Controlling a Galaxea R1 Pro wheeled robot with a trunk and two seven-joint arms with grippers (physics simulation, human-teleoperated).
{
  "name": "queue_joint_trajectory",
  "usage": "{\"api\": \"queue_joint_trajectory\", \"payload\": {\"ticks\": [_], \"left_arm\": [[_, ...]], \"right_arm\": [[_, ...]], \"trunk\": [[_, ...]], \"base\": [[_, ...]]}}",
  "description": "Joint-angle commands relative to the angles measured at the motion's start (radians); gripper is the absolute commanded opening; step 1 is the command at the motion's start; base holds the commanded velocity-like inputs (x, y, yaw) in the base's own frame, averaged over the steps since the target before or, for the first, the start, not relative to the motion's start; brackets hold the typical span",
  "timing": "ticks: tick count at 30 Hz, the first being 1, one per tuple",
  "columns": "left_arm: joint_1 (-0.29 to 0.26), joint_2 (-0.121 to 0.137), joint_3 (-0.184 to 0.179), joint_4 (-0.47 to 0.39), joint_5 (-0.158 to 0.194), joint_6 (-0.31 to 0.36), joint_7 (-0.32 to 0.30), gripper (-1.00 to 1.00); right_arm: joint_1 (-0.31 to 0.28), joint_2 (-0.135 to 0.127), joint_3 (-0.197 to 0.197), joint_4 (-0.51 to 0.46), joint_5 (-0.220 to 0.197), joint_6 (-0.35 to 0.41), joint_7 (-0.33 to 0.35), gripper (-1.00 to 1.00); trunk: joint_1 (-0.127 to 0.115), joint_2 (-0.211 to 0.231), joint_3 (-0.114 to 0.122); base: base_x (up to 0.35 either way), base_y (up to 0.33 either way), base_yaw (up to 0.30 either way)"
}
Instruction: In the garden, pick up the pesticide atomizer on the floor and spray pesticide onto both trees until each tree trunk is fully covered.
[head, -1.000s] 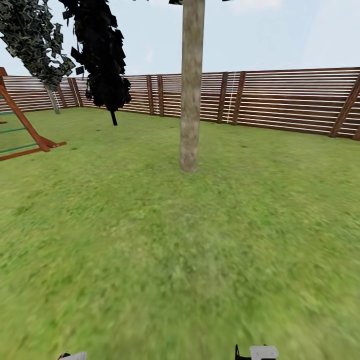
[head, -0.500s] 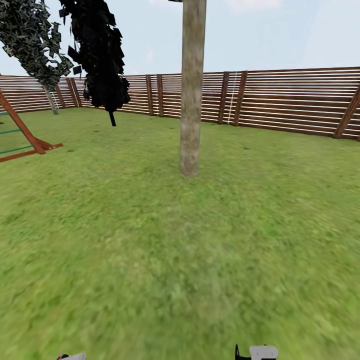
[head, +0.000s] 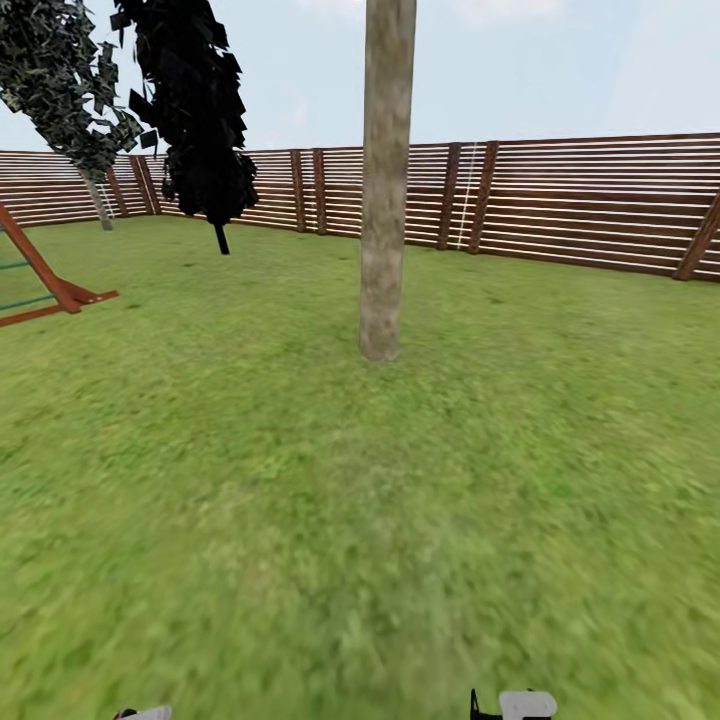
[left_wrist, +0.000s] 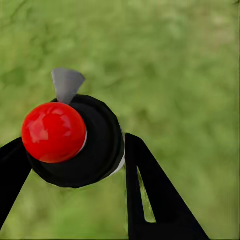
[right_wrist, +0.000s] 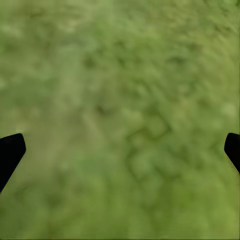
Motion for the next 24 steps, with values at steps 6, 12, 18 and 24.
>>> {"api": "queue_joint_trajectory", "payload": {"ticks": [6,12,18,24], "left_arm": [[-0.001,0.000,-0.001,0.001,0.011,-0.002,0.000,-1.00],[0.007,0.005,0.005,-0.001,0.017,-0.002,0.002,-1.00],[0.007,-0.002,0.000,0.001,0.008,-0.002,0.005,-1.00],[0.007,-0.004,-0.001,0.001,0.008,-0.002,0.005,-1.00]], "right_arm": [[-0.001,0.000,0.008,0.001,0.003,0.000,-0.010,1.00],[-0.001,-0.001,0.001,-0.008,0.000,-0.003,-0.010,1.00],[-0.002,-0.058,0.005,-0.060,-0.002,-0.004,-0.008,1.00],[-0.001,-0.058,0.003,-0.060,-0.027,-0.005,0.163,1.00]], "trunk": [[0.000,0.000,-0.001],[0.000,0.000,-0.001],[0.000,0.000,-0.001],[0.000,0.000,-0.001]], "base": [[0.339,0.000,0.000],[0.339,0.000,0.000],[0.340,0.000,0.000],[0.339,0.000,0.000]]}}
